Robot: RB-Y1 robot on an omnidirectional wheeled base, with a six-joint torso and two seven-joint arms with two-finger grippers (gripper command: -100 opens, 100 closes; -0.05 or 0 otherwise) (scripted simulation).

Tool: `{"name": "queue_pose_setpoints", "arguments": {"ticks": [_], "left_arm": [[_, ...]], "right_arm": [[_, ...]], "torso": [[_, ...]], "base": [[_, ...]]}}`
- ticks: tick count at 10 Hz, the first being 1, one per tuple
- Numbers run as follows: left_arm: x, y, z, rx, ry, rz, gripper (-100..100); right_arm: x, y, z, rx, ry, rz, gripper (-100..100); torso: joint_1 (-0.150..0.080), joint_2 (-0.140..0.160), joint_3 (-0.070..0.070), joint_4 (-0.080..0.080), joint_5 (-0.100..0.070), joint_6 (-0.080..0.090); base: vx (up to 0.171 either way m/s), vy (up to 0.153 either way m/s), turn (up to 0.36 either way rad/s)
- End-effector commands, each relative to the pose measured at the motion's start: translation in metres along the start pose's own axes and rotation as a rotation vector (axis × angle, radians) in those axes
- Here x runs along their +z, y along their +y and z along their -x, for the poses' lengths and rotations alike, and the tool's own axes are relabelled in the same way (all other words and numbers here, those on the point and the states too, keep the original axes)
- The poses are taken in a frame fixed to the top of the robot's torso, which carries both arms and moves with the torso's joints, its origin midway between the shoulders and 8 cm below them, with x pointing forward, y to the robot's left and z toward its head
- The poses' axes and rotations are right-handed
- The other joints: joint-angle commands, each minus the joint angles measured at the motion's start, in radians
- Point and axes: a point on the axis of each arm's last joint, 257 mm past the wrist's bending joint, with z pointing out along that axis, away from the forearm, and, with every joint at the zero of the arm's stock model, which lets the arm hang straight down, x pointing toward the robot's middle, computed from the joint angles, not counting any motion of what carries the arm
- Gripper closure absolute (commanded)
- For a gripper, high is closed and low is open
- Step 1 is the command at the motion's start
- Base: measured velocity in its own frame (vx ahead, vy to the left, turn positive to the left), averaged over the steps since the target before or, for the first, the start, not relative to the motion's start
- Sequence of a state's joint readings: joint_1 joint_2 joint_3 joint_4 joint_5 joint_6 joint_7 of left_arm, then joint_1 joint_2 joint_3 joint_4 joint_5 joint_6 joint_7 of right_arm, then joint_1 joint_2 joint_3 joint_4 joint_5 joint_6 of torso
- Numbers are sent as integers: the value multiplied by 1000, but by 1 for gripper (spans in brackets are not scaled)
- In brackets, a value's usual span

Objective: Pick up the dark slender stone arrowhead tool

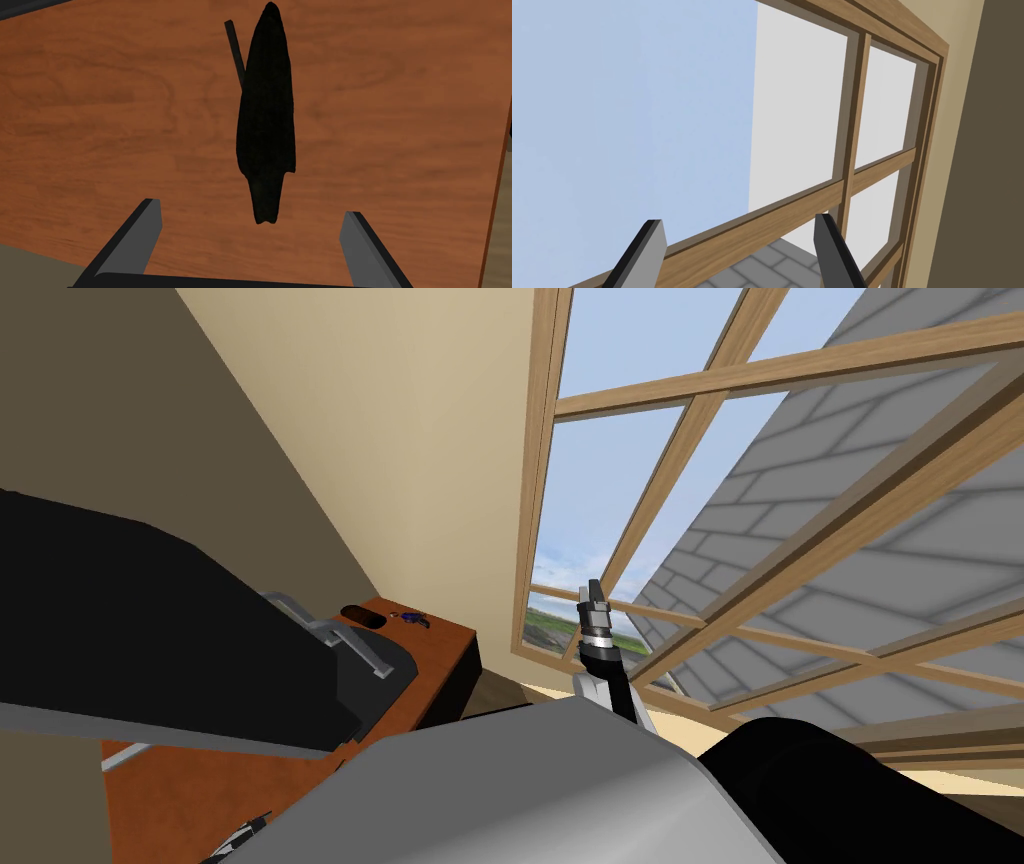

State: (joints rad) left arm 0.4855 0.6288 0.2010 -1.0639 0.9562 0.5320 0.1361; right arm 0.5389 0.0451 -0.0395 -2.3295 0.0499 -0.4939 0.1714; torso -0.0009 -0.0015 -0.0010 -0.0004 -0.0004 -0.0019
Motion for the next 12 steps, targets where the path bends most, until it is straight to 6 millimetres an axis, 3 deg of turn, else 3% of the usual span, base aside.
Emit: {"name": "queue_pose_setpoints", "arguments": {"ticks": [1,4,7,11,12], "left_arm": [[2,1,4,-7,-6,10,-100],[3,32,33,-85,-62,133,-100],[2,51,46,-129,-92,205,-100],[-1,70,56,-171,-117,271,-100],[-1,66,55,-164,-112,258,-100]], "right_arm": [[0,0,0,0,0,0,0],[0,0,0,0,0,0,0],[0,0,0,0,0,0,0],[0,0,0,0,0,0,0],[0,0,0,0,0,0,0]], "torso": [[0,0,0,0,0,0],[0,-1,-1,0,0,1],[0,-1,0,0,0,0],[0,0,0,0,0,0],[0,0,0,0,0,0]], "base": [[19,5,-1],[64,12,-192],[55,19,-85],[41,12,-74],[17,10,-12]]}}
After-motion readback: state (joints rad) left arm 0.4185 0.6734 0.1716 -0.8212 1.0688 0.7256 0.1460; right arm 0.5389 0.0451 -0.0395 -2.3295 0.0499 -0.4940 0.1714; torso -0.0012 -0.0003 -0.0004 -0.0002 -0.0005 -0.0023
